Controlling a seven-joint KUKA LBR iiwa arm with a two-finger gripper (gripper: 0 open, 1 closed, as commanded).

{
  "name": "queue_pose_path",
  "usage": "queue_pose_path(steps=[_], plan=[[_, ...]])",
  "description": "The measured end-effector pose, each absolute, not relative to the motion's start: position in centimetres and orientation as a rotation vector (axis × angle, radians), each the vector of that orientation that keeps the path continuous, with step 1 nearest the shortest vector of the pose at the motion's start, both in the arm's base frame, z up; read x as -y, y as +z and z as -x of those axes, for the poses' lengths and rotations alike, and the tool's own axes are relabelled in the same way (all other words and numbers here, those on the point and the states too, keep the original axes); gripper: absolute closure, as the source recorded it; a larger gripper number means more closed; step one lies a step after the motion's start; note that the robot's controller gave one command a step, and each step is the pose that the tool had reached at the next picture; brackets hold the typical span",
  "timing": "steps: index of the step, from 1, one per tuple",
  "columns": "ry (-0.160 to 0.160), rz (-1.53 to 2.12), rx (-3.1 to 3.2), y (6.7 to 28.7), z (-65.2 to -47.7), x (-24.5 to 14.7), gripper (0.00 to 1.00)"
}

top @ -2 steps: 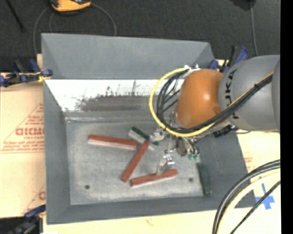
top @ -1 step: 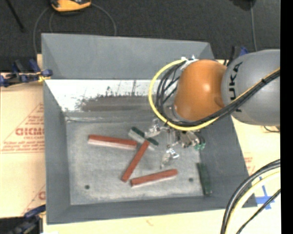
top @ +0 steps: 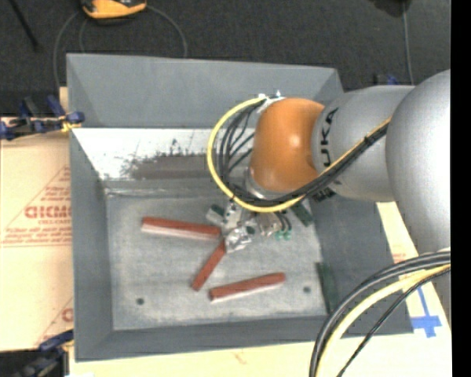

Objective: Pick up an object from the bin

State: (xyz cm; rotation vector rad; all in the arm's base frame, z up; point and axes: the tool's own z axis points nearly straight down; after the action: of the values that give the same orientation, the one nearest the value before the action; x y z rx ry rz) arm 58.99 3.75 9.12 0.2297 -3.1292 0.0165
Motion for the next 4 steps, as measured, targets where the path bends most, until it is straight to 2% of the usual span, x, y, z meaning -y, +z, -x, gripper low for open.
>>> queue_pose_path(steps=[1,2,4], plan=[[0.010,-0.231,3.168,8.32,-59.35,-3.95,0.00],[0.004,-0.229,3.137,8.08,-58.68,-4.21,1.00],[0.003,-0.229,3.137,8.13,-58.67,-4.22,1.00]])
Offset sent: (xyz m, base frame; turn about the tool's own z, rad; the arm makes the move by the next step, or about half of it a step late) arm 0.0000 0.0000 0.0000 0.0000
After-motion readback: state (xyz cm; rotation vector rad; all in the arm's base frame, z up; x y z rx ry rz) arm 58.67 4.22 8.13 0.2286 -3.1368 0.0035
